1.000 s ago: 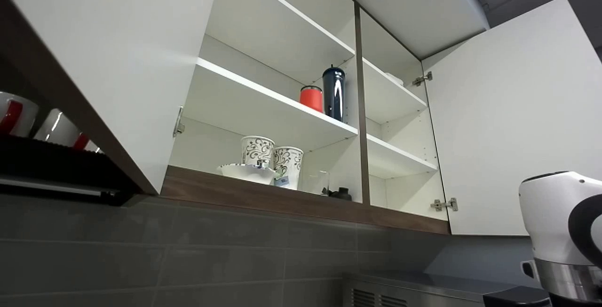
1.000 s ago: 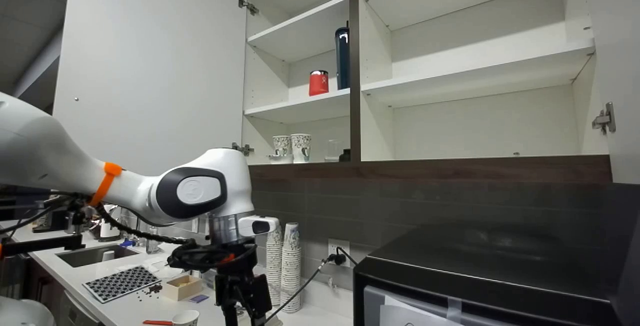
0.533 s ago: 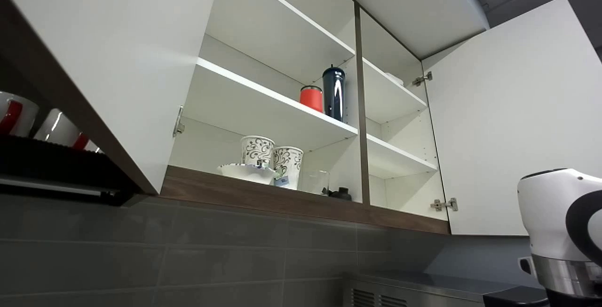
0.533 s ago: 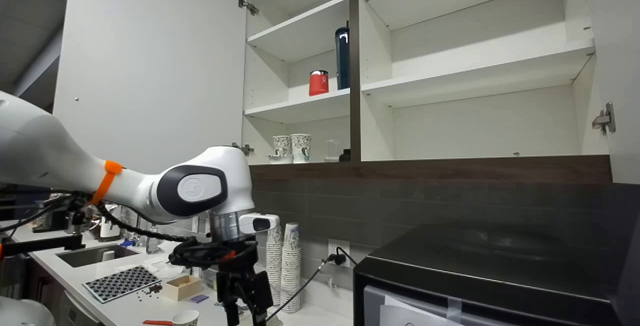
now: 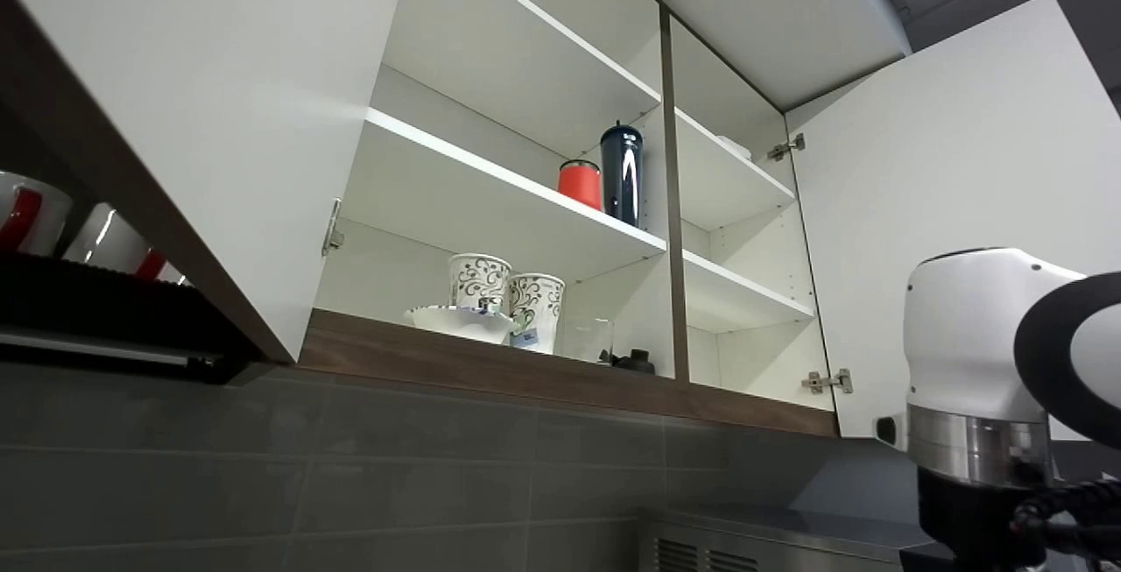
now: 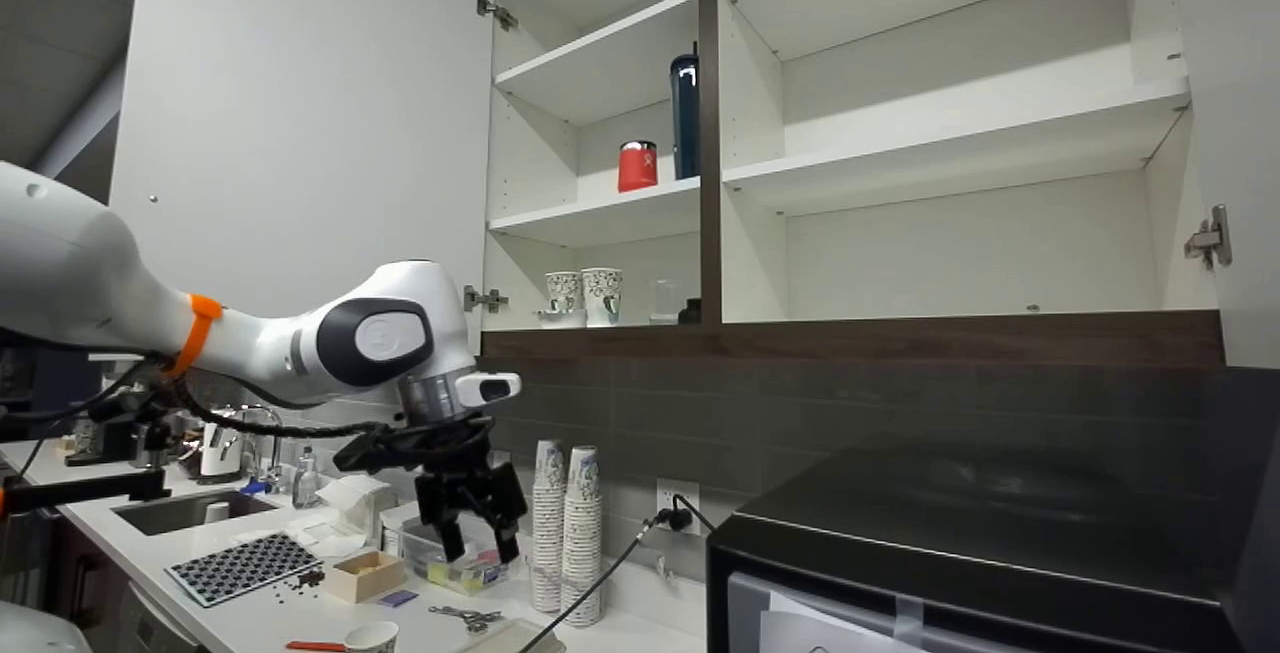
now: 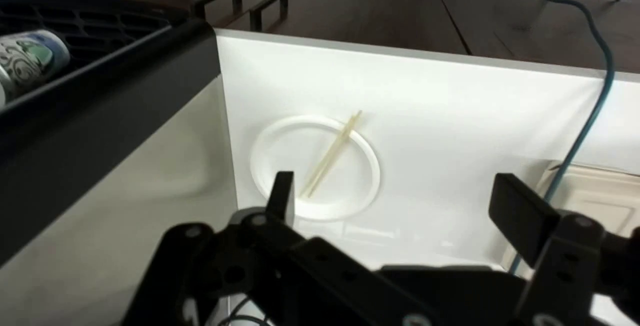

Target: Remove the plate and cup from inside the cabinet and place them on the counter top

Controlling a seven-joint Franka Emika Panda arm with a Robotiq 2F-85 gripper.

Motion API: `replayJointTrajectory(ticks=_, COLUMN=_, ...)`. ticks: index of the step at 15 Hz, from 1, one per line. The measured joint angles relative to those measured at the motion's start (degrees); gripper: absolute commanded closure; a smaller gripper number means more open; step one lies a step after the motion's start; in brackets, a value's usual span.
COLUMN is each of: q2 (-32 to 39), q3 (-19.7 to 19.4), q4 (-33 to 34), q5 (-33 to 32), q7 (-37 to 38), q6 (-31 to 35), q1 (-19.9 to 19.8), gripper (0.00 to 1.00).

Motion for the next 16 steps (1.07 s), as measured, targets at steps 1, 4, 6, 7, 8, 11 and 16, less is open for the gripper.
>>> replayJointTrajectory(ticks=1, q2=0.10, q3=1.14, q4=1.00, q5=0.32, q7=0.41, q6=0.03, q1=1.07, gripper=0.00)
replayJointTrajectory(ticks=4, q2=0.67, q3=3.98, q4=3.79, q5=0.57, q7=1.13, q6=0.19, q1=3.43, gripper=0.00)
replayJointTrajectory(ticks=6, q2=1.02, q3=4.48, q4=4.43, q5=0.57, q7=1.43, q6=0.19, q1=3.83, gripper=0.00)
replayJointTrajectory(ticks=7, q2=1.17, q3=4.44, q4=4.48, q5=0.57, q7=1.43, q6=0.20, q1=3.83, gripper=0.00)
replayJointTrajectory(ticks=8, q2=1.30, q3=4.41, q4=4.49, q5=0.57, q7=1.43, q6=0.21, q1=3.83, gripper=0.00)
replayJointTrajectory(ticks=11, q2=1.48, q3=4.34, q4=4.58, q5=1.11, q7=1.94, q6=0.10, q1=3.83, gripper=0.00)
replayJointTrajectory(ticks=16, q2=5.21, q3=4.15, q4=9.13, q5=11.09, q7=6.34, q6=-0.93, q1=4.98, gripper=0.00)
